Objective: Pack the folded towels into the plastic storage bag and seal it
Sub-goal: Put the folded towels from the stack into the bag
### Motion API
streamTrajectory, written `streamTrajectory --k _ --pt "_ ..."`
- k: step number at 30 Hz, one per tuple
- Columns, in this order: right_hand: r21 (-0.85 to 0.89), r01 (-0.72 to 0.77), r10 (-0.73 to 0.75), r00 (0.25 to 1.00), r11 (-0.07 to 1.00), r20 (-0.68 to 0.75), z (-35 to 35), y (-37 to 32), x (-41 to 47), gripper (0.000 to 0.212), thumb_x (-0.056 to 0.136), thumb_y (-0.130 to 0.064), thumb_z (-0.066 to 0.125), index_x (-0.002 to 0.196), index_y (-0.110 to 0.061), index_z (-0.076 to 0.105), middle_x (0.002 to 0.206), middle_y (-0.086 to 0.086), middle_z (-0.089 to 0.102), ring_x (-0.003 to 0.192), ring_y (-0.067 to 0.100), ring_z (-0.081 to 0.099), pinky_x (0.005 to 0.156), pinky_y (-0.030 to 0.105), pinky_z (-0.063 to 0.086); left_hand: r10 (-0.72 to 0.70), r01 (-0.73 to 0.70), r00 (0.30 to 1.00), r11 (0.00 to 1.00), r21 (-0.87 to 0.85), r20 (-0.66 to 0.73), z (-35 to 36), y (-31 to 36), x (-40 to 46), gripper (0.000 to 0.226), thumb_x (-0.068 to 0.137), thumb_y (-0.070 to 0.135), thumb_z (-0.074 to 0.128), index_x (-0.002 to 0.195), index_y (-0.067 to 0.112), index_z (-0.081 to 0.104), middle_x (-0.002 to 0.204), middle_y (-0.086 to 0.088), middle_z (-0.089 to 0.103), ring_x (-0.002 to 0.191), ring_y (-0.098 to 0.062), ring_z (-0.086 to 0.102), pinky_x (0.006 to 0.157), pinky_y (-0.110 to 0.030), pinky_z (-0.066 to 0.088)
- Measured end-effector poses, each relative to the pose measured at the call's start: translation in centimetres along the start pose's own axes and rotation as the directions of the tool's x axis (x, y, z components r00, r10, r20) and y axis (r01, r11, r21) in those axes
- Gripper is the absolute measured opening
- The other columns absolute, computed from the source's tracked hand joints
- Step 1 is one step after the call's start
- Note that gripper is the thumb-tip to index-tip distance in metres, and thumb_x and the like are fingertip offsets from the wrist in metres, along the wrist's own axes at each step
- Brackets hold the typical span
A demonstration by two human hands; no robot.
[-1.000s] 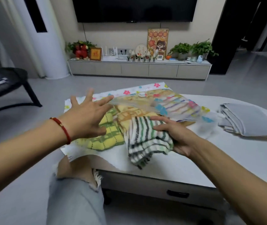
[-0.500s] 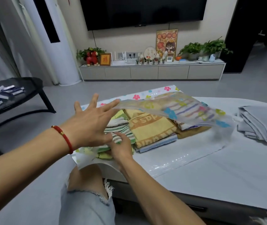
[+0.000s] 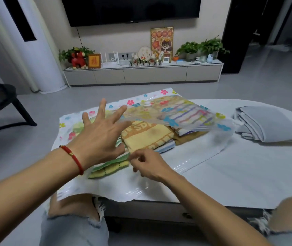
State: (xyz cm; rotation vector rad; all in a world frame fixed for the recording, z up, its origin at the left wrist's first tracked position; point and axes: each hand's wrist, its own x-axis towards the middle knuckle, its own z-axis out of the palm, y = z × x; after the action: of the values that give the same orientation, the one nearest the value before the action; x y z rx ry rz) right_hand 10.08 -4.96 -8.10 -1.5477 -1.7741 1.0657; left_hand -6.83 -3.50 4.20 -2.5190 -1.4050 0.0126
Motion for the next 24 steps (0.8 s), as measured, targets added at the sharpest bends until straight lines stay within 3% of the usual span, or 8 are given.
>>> streamTrajectory --k 5,9,12,15,17,19,22,24 --pt "-0.16 -0.043 0.053 0.997 0.986 0.059 -9.4 4.5 -4.8 0.025 0.094 -0.032 0.061 0.114 -0.029 0.076 0.083 -0.003 0.079 0.061 0.013 0.071 0.061 0.021 0.058 0.079 -0.078 0.996 0.997 0.027 -0.045 0.3 4.3 4.2 0.058 0.084 0.04 0.06 0.14 0.036 0.045 0.165 0.001 -0.004 0.145 -0.044 -0.019 0.102 -0.082 0.015" --pt "-0.164 -0.174 0.138 0.967 0.971 -0.213 -18.6 9.7 -7.9 0.014 0.095 -0.022 0.065 0.099 -0.024 0.078 0.072 -0.002 0.078 0.053 0.009 0.067 0.051 0.014 0.046 0.146 -0.143 0.989 0.987 0.071 -0.036 0.3 7.7 8.3 0.054 0.082 0.042 0.063 0.135 0.038 0.051 0.165 -0.001 0.0 0.145 -0.046 -0.016 0.102 -0.082 0.015" --pt "-0.221 -0.362 0.182 0.801 0.906 -0.57 -25.3 14.6 -8.6 0.015 0.093 -0.023 0.065 0.095 -0.022 0.079 0.077 -0.002 0.077 0.069 0.016 0.07 0.067 0.025 0.048 0.187 -0.185 0.982 0.977 0.107 -0.001 0.5 9.5 11.2 0.051 0.08 0.048 0.065 0.13 0.041 0.056 0.165 -0.001 0.003 0.145 -0.046 -0.015 0.102 -0.082 0.012" --pt "-0.295 -0.538 0.167 0.652 0.79 -0.74 -30.9 19.4 -7.7 0.026 0.094 -0.021 0.062 0.115 -0.015 0.075 0.113 0.015 0.074 0.109 0.036 0.066 0.091 0.041 0.051 0.214 -0.218 0.976 0.968 0.123 0.046 0.8 10.8 13.6 0.051 0.078 0.053 0.066 0.127 0.044 0.059 0.165 0.001 0.005 0.146 -0.044 -0.016 0.103 -0.082 0.008" --pt "-0.32 -0.613 0.178 0.611 0.722 -0.771 -33.9 21.8 -6.5 0.037 0.095 -0.024 0.061 0.131 -0.016 0.067 0.139 0.022 0.059 0.13 0.042 0.051 0.105 0.051 0.044 0.215 -0.223 0.974 0.967 0.12 0.078 1.0 11.3 14.6 0.051 0.078 0.054 0.066 0.127 0.046 0.059 0.165 0.005 0.007 0.147 -0.042 -0.015 0.103 -0.082 0.007" --pt "-0.224 -0.683 0.3 0.559 0.695 -0.773 -36.2 23.8 -5.1 0.05 0.098 -0.035 0.056 0.147 -0.025 0.052 0.155 0.023 0.04 0.144 0.044 0.035 0.114 0.057 0.033 0.197 -0.204 0.977 0.974 0.096 0.083 1.2 11.2 15.1 0.048 0.079 0.055 0.066 0.126 0.047 0.06 0.164 0.01 0.011 0.148 -0.04 -0.013 0.101 -0.084 0.008" --pt "-0.104 -0.795 0.536 0.493 0.598 -0.685 -37.7 26.8 -3.5 0.069 0.1 -0.062 0.034 0.161 -0.033 0.019 0.163 0.027 0.024 0.148 0.048 0.026 0.118 0.06 0.023 0.159 -0.161 0.986 0.986 0.047 0.048 1.3 10.8 15.0 0.046 0.081 0.058 0.061 0.127 0.05 0.058 0.162 0.014 0.015 0.149 -0.038 -0.01 0.1 -0.085 0.01" --pt "-0.149 -0.84 0.583 0.479 0.522 -0.656 -37.3 28.2 -3.0 0.078 0.097 -0.073 0.023 0.162 -0.032 0.011 0.164 0.028 0.021 0.149 0.049 0.023 0.118 0.062 0.02 0.144 -0.144 0.99 0.99 0.01 0.01 1.1 10.6 14.8 0.049 0.083 0.057 0.06 0.131 0.05 0.053 0.161 0.014 0.018 0.149 -0.039 -0.007 0.099 -0.084 0.011"
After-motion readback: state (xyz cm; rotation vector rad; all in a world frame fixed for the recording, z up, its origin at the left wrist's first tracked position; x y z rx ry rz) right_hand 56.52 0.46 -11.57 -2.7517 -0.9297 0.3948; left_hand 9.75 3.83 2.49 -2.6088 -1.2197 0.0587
